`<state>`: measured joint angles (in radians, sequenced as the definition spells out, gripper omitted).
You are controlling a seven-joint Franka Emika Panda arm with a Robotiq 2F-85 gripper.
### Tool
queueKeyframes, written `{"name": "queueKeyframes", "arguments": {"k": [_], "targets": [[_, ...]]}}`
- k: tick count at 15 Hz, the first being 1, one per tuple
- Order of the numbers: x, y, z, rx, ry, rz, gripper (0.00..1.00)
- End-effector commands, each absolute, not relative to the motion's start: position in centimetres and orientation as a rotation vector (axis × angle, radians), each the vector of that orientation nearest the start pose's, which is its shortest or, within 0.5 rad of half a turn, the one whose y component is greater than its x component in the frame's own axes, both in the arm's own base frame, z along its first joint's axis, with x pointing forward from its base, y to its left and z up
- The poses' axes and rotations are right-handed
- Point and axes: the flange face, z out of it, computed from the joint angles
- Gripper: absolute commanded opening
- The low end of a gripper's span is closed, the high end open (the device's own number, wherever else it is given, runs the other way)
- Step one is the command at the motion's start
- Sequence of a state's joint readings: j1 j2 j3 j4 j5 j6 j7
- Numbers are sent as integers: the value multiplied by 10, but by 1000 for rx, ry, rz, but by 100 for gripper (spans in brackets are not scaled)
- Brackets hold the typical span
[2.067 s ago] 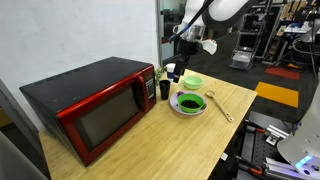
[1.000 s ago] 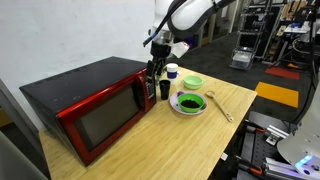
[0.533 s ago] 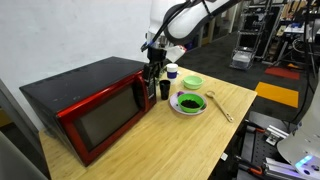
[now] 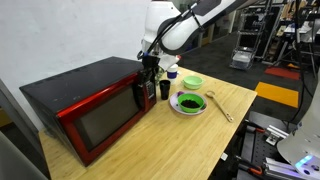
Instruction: Move the green bowl and the white plate to the right on the table, then open the microwave door
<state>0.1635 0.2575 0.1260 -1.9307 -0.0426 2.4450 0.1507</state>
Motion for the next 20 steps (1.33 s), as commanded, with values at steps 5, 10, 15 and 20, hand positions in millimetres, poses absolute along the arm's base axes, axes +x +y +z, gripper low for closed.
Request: {"name": "queueKeyframes", "arguments": {"k": [5, 10, 15, 20], "targets": [[634, 186, 381, -3055, -210, -464, 100], [644, 180, 376, -3068, -186, -487, 100], [647, 176, 376, -3069, -166, -495, 60], [644, 174, 382, -3072, -140, -495, 26]]}}
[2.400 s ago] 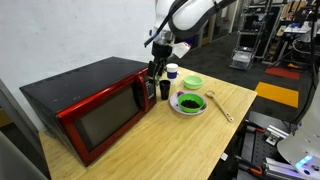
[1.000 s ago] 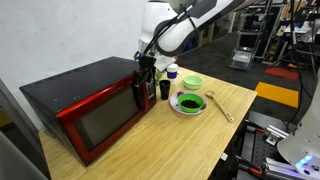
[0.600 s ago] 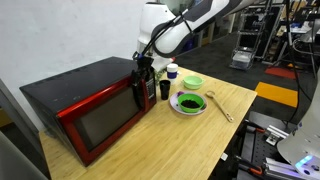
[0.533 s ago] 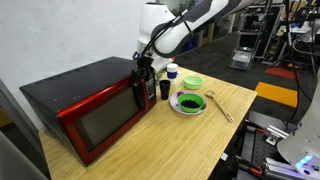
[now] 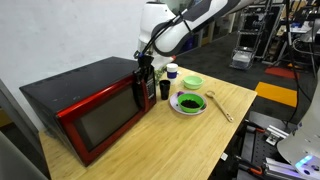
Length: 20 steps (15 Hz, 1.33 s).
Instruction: Move the green bowl and the white plate to the right on the table, then open the microwave door
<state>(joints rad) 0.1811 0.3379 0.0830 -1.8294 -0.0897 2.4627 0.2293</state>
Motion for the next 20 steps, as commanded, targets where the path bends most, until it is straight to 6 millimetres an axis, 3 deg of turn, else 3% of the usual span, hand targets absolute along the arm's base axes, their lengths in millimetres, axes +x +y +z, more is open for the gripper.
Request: {"name": "queueKeyframes", "arguments": {"k": [1, 5, 12, 20], "targets": [[642, 176, 382, -3070, -144, -497, 23], [636, 185, 390, -3058, -174, -502, 2], [621, 187, 404, -3061, -200, -474, 6], [583, 201, 426, -3079, -244, -489, 6]]}}
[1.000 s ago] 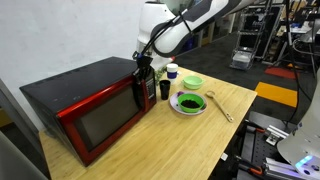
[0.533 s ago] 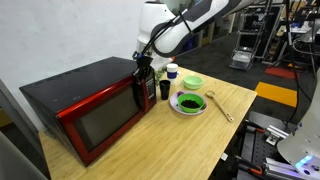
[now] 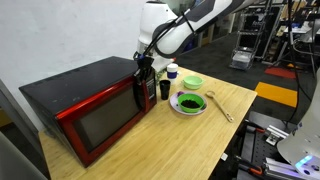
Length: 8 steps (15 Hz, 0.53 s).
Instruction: Move the green bowl and the white plate to the right on the table, then open the microwave door
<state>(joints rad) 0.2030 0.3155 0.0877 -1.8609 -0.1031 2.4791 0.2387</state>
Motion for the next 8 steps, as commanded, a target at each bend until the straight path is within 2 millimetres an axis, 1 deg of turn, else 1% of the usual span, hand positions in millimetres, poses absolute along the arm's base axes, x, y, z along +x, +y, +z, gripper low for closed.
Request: {"name": "queueKeyframes", "arguments": {"k": [1, 8], "targets": [[579, 203, 425, -3091, -226, -493, 6], [553, 220, 425, -3140, -113, -493, 6]]}}
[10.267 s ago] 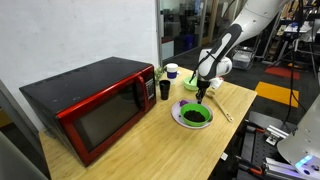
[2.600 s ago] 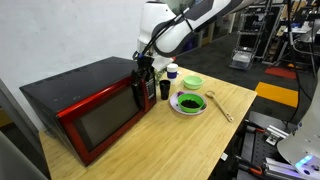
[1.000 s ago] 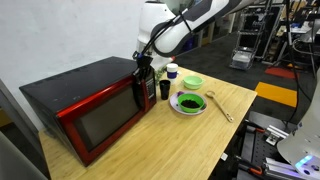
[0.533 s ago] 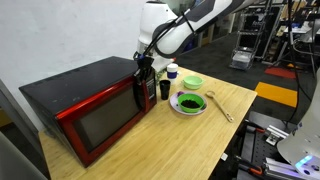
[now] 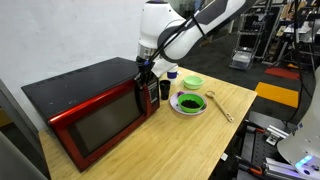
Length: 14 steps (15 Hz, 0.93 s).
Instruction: Move the green bowl and the white plate to the right on the table, then open the microwave door
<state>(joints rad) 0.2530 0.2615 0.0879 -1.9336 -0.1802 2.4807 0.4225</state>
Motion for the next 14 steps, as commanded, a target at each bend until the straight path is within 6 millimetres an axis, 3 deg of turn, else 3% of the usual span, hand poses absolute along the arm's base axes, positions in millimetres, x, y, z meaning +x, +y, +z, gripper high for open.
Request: {"name": "queueKeyframes", "arguments": {"k": [1, 11, 13, 14], "targets": [[551, 222, 425, -3147, -95, -493, 6], [546, 228, 417, -3215, 67, -472, 6], [530, 266, 423, -3214, -44, -543, 6], [524, 274, 421, -3228, -41, -529, 6]]}}
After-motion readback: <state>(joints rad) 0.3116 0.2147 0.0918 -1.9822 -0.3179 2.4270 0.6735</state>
